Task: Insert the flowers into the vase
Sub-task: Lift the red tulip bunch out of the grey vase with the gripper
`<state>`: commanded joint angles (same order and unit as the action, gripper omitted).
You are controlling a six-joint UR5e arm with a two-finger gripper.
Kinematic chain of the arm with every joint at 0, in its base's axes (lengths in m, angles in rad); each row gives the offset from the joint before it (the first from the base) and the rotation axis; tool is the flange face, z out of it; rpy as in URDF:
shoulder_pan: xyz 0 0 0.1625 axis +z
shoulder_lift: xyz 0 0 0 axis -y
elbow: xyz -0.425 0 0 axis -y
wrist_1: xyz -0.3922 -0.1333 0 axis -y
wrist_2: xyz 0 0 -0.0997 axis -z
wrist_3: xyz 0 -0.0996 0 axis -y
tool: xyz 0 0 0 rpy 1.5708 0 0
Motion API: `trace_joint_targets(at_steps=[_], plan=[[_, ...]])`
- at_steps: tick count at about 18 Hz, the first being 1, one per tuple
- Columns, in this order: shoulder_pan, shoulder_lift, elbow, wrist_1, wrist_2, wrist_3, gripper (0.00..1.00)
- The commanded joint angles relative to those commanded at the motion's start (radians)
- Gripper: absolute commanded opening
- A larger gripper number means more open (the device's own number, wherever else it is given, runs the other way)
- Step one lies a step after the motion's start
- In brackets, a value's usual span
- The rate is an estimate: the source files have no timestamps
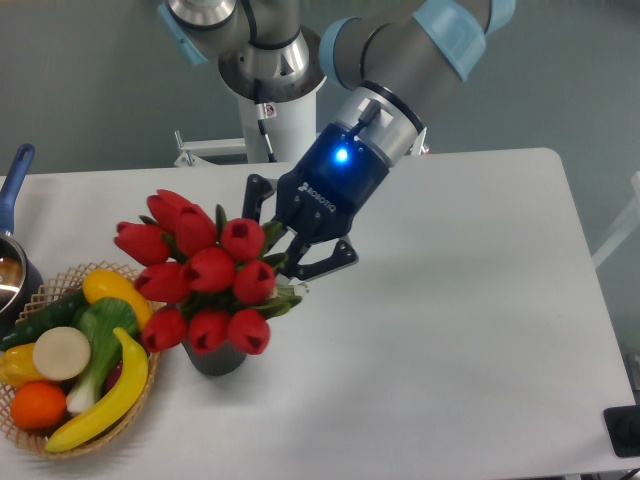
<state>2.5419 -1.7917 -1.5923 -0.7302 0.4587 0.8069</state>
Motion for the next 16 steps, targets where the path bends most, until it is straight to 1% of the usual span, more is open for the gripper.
trace_joint_targets(at_steps=[2, 3, 5, 8, 10, 11, 14, 16], plan=[[-0.026, -0.002, 0.0, 0.0, -0.009, 0.002, 0.28], [-0.028, -0.003, 0.0, 0.0, -0.023, 0.0, 0.28], [-0.038, -0.008, -0.006, 0.0, -0.083, 0.002, 0.28], [-0.06, -0.011, -0.029, 0.0, -0.142, 0.002, 0.28], [-0.06, -0.009, -0.075, 0.002, -0.196, 0.015, 0.28], [-0.055, -0.009, -0.086, 0.0, -0.236, 0.017, 0.28], [-0.046, -0.011, -0.091, 0.002, -0.328, 0.04, 0.28], [-0.048, -0.028, -0.09, 0.002, -0.37, 0.075, 0.28]])
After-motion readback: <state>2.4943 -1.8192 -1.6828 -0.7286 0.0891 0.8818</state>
